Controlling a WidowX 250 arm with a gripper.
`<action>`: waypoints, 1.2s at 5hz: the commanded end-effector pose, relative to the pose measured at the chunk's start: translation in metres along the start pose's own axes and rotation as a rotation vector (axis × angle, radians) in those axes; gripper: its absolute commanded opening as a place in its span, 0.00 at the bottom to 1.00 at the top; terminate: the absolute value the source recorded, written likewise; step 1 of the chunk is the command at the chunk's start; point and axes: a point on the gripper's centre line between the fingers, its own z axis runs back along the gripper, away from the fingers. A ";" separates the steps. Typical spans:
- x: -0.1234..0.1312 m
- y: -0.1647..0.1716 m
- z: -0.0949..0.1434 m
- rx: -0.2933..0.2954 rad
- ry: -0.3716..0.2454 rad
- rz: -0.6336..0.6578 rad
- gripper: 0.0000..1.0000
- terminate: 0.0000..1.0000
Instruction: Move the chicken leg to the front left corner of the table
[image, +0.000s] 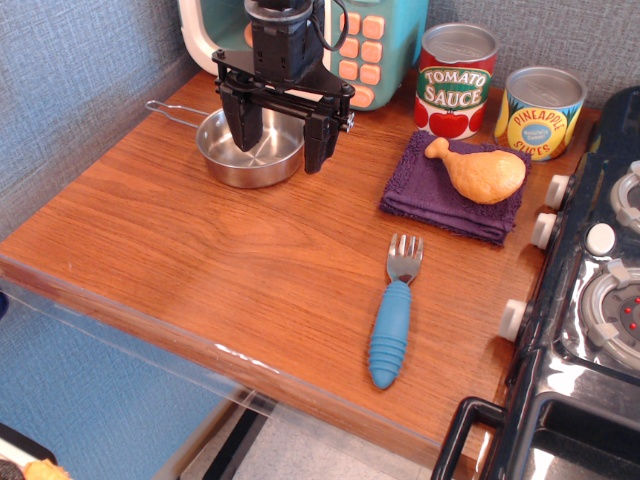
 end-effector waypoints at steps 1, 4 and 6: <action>0.000 0.000 0.000 0.000 0.000 0.000 1.00 0.00; 0.063 -0.040 0.008 -0.095 -0.069 0.171 1.00 0.00; 0.114 -0.066 0.010 -0.093 -0.113 0.460 1.00 0.00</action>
